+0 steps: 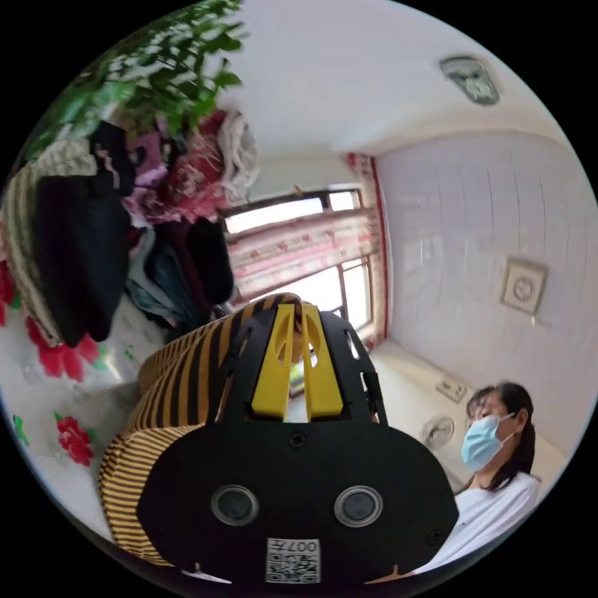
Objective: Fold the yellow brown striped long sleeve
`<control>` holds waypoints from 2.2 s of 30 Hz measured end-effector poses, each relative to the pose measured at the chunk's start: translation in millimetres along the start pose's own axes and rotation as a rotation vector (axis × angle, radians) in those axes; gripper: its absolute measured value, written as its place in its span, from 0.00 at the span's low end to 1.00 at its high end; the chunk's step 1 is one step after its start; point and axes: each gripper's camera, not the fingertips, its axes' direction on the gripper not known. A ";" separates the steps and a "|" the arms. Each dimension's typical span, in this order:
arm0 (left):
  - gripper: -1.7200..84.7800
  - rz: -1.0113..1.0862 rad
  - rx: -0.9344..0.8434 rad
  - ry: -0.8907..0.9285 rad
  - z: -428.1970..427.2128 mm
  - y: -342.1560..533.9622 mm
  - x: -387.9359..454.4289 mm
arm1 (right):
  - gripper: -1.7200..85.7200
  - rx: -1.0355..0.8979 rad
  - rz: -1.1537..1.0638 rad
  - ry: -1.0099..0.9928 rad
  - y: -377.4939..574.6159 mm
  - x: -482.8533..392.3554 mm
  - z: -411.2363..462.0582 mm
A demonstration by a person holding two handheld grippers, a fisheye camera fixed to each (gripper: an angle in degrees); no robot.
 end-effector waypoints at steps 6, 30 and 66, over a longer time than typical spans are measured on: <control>0.12 0.119 -0.621 0.011 195.0 174.8 23.5 | 0.10 0.063 0.104 -0.022 -8.4 46.2 -13.2; 0.11 0.072 -0.894 -1.057 292.7 246.9 -320.0 | 0.07 -0.145 0.156 -0.116 -159.1 210.9 90.2; 0.09 0.071 -0.646 -1.205 141.0 314.9 -313.9 | 0.03 0.946 1.048 -0.196 43.1 475.2 -168.3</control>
